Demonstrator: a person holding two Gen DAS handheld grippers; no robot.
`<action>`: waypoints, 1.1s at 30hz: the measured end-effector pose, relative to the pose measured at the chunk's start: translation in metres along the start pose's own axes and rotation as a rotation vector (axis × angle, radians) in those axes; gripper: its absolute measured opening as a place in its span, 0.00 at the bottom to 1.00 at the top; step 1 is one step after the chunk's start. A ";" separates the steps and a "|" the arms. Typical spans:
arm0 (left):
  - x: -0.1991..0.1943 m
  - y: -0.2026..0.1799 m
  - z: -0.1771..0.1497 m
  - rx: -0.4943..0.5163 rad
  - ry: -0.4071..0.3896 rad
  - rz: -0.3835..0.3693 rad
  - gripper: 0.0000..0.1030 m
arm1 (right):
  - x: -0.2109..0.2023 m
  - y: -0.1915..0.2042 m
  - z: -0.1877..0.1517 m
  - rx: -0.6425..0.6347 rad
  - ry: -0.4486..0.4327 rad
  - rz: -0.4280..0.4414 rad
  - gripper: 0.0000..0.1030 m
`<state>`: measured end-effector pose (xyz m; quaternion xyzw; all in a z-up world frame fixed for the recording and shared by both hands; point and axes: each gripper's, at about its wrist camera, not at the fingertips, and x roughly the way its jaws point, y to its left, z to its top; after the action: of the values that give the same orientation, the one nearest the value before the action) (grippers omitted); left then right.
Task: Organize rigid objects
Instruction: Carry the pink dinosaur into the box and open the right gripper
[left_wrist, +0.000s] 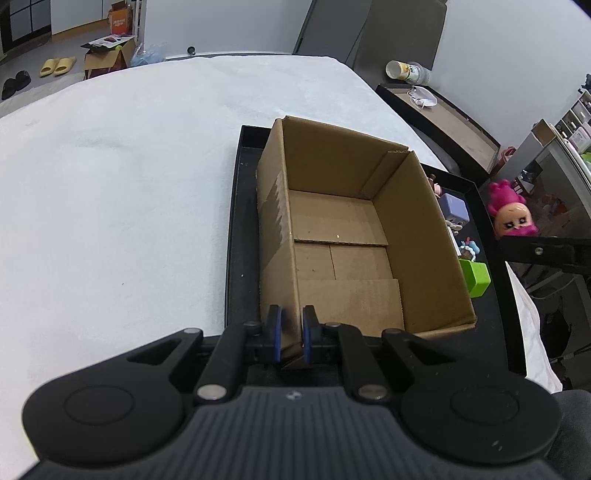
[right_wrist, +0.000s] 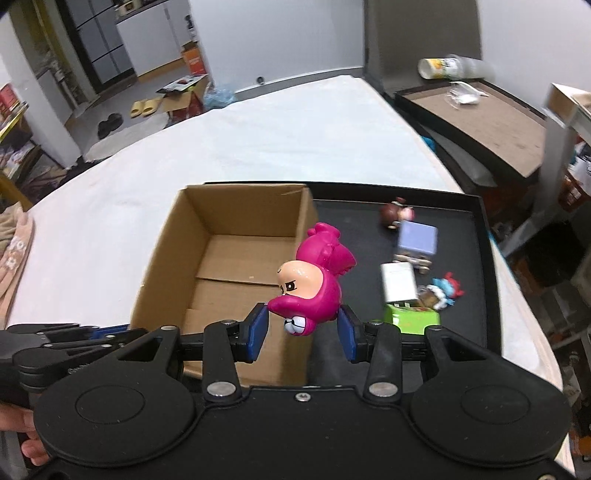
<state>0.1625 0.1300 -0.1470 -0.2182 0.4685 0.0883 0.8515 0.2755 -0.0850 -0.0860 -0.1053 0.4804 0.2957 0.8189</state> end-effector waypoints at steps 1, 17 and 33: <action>0.000 0.001 0.000 -0.002 -0.001 -0.006 0.10 | 0.002 0.005 0.001 -0.006 0.002 0.004 0.39; 0.000 0.006 0.002 -0.013 0.011 -0.019 0.11 | 0.029 0.062 0.022 -0.118 0.036 0.059 0.39; 0.004 0.005 0.003 -0.011 0.018 -0.014 0.12 | 0.034 0.077 0.046 -0.146 -0.010 0.117 0.40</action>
<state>0.1649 0.1355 -0.1503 -0.2270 0.4741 0.0833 0.8466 0.2761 0.0112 -0.0825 -0.1346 0.4587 0.3779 0.7929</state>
